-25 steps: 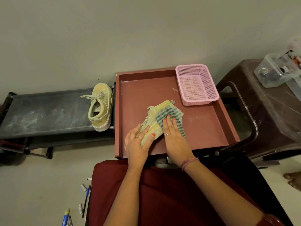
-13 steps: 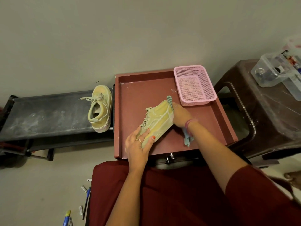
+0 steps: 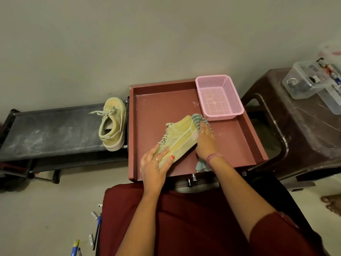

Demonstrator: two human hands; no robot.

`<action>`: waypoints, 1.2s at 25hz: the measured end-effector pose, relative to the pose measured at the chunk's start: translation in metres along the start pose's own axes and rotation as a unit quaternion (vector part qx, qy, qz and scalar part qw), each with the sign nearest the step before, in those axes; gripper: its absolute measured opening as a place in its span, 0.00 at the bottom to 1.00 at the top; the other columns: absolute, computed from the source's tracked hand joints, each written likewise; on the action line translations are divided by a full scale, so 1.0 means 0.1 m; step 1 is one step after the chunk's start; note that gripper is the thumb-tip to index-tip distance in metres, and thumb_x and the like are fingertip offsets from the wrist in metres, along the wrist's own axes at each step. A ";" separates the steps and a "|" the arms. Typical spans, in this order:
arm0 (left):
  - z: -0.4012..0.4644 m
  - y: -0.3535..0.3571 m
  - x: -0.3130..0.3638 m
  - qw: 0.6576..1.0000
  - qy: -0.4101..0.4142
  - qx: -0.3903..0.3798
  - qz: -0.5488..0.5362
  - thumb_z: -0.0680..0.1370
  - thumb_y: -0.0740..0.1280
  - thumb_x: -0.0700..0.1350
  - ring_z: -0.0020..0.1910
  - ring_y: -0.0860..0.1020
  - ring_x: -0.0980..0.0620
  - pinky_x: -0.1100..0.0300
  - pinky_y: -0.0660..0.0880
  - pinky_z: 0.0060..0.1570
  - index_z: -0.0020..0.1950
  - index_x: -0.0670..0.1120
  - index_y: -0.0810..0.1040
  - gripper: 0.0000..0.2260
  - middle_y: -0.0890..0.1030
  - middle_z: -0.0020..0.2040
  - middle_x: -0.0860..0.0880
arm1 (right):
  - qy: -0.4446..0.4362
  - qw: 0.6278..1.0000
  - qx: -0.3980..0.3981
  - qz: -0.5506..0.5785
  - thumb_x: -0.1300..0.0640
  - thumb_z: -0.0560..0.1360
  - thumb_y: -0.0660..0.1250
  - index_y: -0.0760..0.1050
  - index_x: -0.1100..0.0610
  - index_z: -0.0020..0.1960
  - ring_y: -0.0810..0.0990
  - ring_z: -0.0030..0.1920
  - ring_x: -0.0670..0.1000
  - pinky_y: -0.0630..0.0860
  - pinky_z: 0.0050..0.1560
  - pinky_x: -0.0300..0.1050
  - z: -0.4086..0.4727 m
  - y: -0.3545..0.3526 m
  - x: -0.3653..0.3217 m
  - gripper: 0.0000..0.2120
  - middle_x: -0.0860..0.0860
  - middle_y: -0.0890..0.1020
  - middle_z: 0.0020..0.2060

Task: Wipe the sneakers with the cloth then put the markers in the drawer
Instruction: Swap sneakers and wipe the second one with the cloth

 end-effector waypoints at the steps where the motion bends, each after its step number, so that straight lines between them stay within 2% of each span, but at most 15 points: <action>1: -0.01 0.00 0.00 1.000 0.000 0.000 0.002 0.75 0.69 0.54 0.65 0.63 0.57 0.66 0.54 0.65 0.61 0.56 0.80 0.15 0.71 0.69 0.57 | 0.032 0.998 -0.041 0.046 0.75 0.70 0.55 0.49 0.58 0.77 0.59 0.73 0.59 0.58 0.73 0.50 0.14 -0.05 0.07 0.38 0.56 0.57 0.74; 3: 0.00 0.01 0.01 1.000 -0.004 0.002 0.001 0.75 0.69 0.55 0.66 0.63 0.56 0.65 0.54 0.65 0.61 0.56 0.80 0.14 0.71 0.69 0.57 | 0.053 0.986 -0.108 0.112 0.75 0.69 0.55 0.59 0.57 0.73 0.68 0.67 0.60 0.67 0.68 0.50 0.27 -0.12 0.15 0.34 0.57 0.66 0.68; 5: 0.02 0.00 0.01 1.000 -0.013 0.006 0.003 0.76 0.69 0.55 0.67 0.64 0.54 0.65 0.54 0.65 0.61 0.57 0.80 0.14 0.71 0.69 0.57 | 0.061 0.981 -0.116 0.146 0.76 0.69 0.55 0.59 0.56 0.72 0.68 0.67 0.60 0.67 0.68 0.50 0.26 -0.11 0.12 0.34 0.56 0.66 0.68; 6: 0.02 0.00 0.02 1.000 -0.018 0.007 0.005 0.76 0.69 0.55 0.66 0.63 0.54 0.64 0.54 0.65 0.61 0.57 0.80 0.14 0.70 0.70 0.57 | 0.066 0.983 -0.097 0.138 0.76 0.69 0.55 0.55 0.57 0.75 0.64 0.70 0.59 0.63 0.71 0.51 0.21 -0.06 0.08 0.37 0.56 0.61 0.71; 8: 0.02 0.01 0.03 1.000 -0.024 0.008 0.009 0.76 0.68 0.55 0.66 0.63 0.54 0.64 0.55 0.65 0.61 0.58 0.79 0.14 0.70 0.70 0.58 | 0.067 0.992 -0.047 0.096 0.77 0.68 0.54 0.41 0.57 0.77 0.48 0.76 0.57 0.47 0.76 0.50 0.00 0.06 -0.04 0.43 0.54 0.46 0.77; 10: 0.03 0.00 0.03 1.000 -0.024 0.010 0.011 0.76 0.68 0.55 0.66 0.63 0.54 0.65 0.55 0.64 0.61 0.57 0.79 0.14 0.70 0.70 0.57 | 0.018 0.998 -0.018 0.059 0.79 0.67 0.52 0.33 0.59 0.76 0.33 0.75 0.54 0.37 0.72 0.46 -0.31 0.17 -0.19 0.45 0.53 0.32 0.75; 12: 0.05 -0.01 0.03 1.000 -0.023 0.008 0.010 0.76 0.68 0.54 0.66 0.63 0.54 0.67 0.53 0.63 0.61 0.57 0.79 0.14 0.70 0.70 0.58 | -0.061 0.997 -0.021 0.038 0.78 0.68 0.52 0.31 0.60 0.75 0.27 0.73 0.54 0.36 0.70 0.43 -0.63 0.24 -0.29 0.44 0.52 0.27 0.72; 14: 0.05 -0.02 0.02 1.000 -0.021 0.005 0.004 0.76 0.68 0.55 0.67 0.64 0.54 0.68 0.53 0.63 0.61 0.57 0.79 0.14 0.70 0.69 0.58 | -0.119 0.992 -0.041 0.024 0.76 0.69 0.52 0.32 0.61 0.76 0.27 0.72 0.52 0.40 0.72 0.41 -0.85 0.33 -0.32 0.43 0.53 0.28 0.73; 17: 0.05 -0.02 0.01 1.000 -0.013 0.000 0.000 0.76 0.68 0.56 0.66 0.64 0.53 0.66 0.54 0.64 0.61 0.57 0.79 0.15 0.71 0.69 0.57 | -0.142 0.988 0.045 -0.034 0.74 0.70 0.50 0.39 0.64 0.76 0.36 0.75 0.56 0.53 0.76 0.47 -0.84 0.34 -0.27 0.37 0.60 0.39 0.76; 19: 0.03 -0.01 0.01 1.000 -0.007 -0.012 0.004 0.74 0.66 0.59 0.66 0.64 0.54 0.66 0.55 0.65 0.61 0.57 0.79 0.17 0.71 0.69 0.57 | -0.081 0.993 0.060 -0.056 0.74 0.72 0.48 0.39 0.65 0.76 0.41 0.76 0.58 0.50 0.76 0.50 -0.56 0.23 -0.21 0.35 0.62 0.41 0.76; 21: 0.02 0.00 0.00 1.000 -0.005 -0.020 0.011 0.73 0.64 0.61 0.66 0.64 0.54 0.66 0.54 0.65 0.62 0.57 0.79 0.20 0.71 0.69 0.58 | 0.010 1.000 0.006 -0.003 0.75 0.72 0.51 0.40 0.63 0.77 0.45 0.77 0.59 0.48 0.76 0.49 -0.20 0.10 -0.08 0.37 0.60 0.45 0.76; 23: 0.02 0.00 -0.01 1.000 -0.007 -0.017 0.010 0.72 0.63 0.62 0.67 0.63 0.54 0.65 0.54 0.66 0.61 0.57 0.79 0.20 0.70 0.69 0.58 | 0.058 0.993 -0.049 0.095 0.76 0.68 0.56 0.50 0.59 0.77 0.59 0.73 0.59 0.58 0.73 0.47 0.11 -0.04 0.08 0.39 0.58 0.58 0.74; 25: 0.03 -0.01 0.00 1.000 -0.011 -0.010 0.000 0.72 0.64 0.61 0.68 0.63 0.54 0.64 0.54 0.66 0.61 0.57 0.79 0.20 0.70 0.69 0.58 | 0.057 0.985 -0.102 0.131 0.76 0.68 0.56 0.59 0.57 0.73 0.68 0.67 0.58 0.66 0.65 0.43 0.25 -0.15 0.20 0.35 0.57 0.66 0.68; 27: 0.05 -0.02 0.02 1.000 -0.017 -0.004 0.004 0.71 0.64 0.62 0.68 0.62 0.54 0.63 0.54 0.67 0.61 0.58 0.79 0.21 0.69 0.70 0.58 | 0.049 0.980 -0.136 0.137 0.76 0.70 0.55 0.60 0.57 0.73 0.69 0.66 0.57 0.66 0.61 0.41 0.25 -0.21 0.21 0.33 0.56 0.67 0.67; 30: 0.08 -0.05 0.04 0.998 -0.030 -0.022 0.048 0.69 0.65 0.69 0.72 0.58 0.51 0.54 0.57 0.71 0.67 0.60 0.73 0.29 0.63 0.74 0.55 | 0.039 0.978 -0.124 0.161 0.76 0.71 0.53 0.61 0.56 0.72 0.70 0.64 0.56 0.67 0.59 0.40 0.19 -0.19 0.20 0.32 0.54 0.67 0.66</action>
Point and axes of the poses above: each hand's wrist, its own z-axis towards the middle knuckle, its own y-axis out of the palm, x = y × z, the point moved 2 cm from there along z, towards the middle knuckle
